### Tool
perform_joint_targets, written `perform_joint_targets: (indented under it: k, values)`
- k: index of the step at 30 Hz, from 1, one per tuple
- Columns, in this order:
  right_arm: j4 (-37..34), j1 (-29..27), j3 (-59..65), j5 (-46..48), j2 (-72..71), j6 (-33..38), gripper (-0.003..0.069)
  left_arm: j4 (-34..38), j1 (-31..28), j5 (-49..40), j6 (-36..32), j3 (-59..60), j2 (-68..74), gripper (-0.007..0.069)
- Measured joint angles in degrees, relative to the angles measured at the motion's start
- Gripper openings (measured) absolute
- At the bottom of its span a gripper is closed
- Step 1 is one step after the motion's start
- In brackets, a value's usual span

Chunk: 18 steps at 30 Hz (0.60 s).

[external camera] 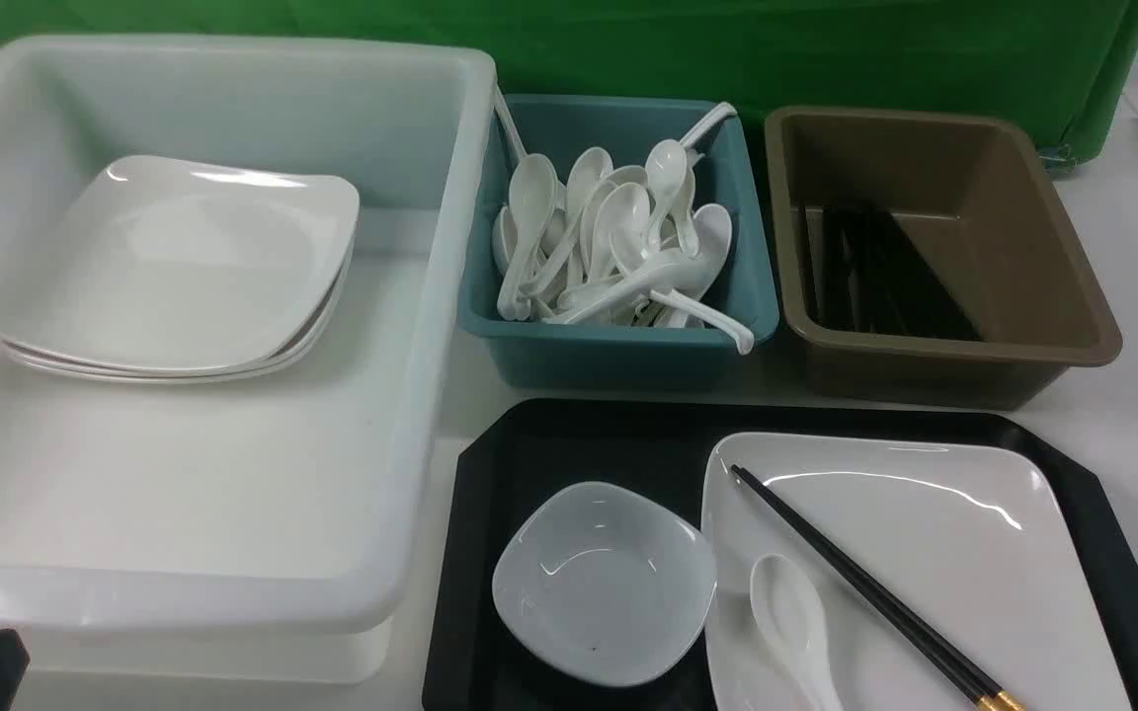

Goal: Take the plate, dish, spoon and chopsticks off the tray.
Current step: Use the right arm to grab a pair of chopsticks from the plate

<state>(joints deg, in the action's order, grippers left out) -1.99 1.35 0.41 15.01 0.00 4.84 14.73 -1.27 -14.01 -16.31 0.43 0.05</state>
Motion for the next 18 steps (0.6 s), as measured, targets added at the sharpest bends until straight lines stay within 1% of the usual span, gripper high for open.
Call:
perform_joint_targets:
  k: [18]
  values:
    - [0.0,0.0,0.0,0.0,0.0,0.0,0.0242,0.0,0.0,0.44,0.0,0.0,0.0,0.0013]
